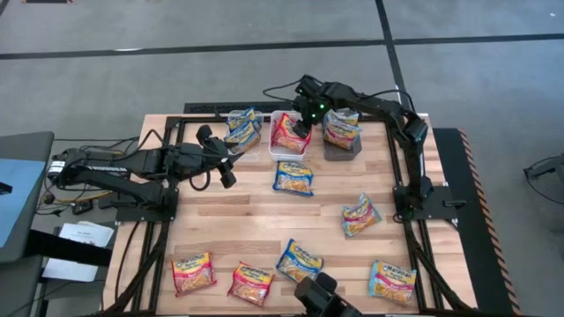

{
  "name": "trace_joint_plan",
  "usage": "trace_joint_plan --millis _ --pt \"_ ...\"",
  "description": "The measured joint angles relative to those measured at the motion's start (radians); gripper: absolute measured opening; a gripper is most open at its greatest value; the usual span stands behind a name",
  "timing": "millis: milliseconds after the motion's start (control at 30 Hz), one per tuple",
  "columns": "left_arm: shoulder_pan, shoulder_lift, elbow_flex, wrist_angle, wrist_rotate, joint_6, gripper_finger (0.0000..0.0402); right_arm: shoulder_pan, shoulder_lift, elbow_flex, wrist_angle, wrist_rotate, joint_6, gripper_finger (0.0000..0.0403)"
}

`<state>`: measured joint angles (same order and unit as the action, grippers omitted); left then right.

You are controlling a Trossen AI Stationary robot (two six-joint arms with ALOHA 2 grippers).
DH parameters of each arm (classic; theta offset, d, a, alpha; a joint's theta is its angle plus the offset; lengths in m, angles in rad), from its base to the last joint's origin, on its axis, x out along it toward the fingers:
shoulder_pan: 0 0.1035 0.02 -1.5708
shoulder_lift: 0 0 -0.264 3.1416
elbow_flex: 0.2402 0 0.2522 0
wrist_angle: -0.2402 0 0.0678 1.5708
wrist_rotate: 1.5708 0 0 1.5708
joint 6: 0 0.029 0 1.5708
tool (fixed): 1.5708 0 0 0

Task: Sort Maruchan noodles
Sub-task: Put the red noodle pack into the white bin

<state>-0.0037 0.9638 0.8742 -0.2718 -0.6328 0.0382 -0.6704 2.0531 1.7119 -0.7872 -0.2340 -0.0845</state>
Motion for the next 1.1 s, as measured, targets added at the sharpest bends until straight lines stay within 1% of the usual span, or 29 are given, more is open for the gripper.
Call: trace_joint_plan --millis 67,167,233,400,433,633,800,967,1100 --pt "0.000 0.000 0.000 0.000 0.000 0.006 0.0143 0.002 -0.002 0.002 0.005 0.000 -0.003 0.0186" --pt "0.000 0.000 0.000 0.000 -0.001 0.005 0.0143 0.002 -0.002 0.002 -0.013 0.001 -0.003 0.0156" --pt "0.000 0.000 0.000 0.000 -0.001 0.005 0.0143 0.001 -0.003 0.002 -0.027 0.001 -0.003 0.0122" --pt "0.000 0.000 0.000 0.000 -0.002 0.005 0.0143 0.003 -0.003 0.002 -0.043 0.000 -0.005 0.0021" --pt "0.000 0.000 0.000 0.000 -0.002 0.005 0.0143 0.003 -0.003 0.002 -0.043 0.001 -0.006 0.0013" --pt "0.000 0.000 0.000 0.000 -0.003 0.003 0.0143 0.009 -0.012 0.007 -0.050 0.006 -0.037 0.0009" --pt "0.000 0.000 0.000 0.000 -0.003 0.002 0.0143 0.033 -0.012 0.070 -0.108 0.057 -0.131 0.0005" --pt "0.000 0.000 0.000 0.001 -0.003 0.002 0.0143 0.077 -0.012 0.115 -0.159 0.058 -0.221 0.0004" --pt "0.000 0.000 0.000 0.001 -0.003 0.002 0.0143 0.112 -0.013 0.117 -0.173 0.061 -0.270 0.0004"
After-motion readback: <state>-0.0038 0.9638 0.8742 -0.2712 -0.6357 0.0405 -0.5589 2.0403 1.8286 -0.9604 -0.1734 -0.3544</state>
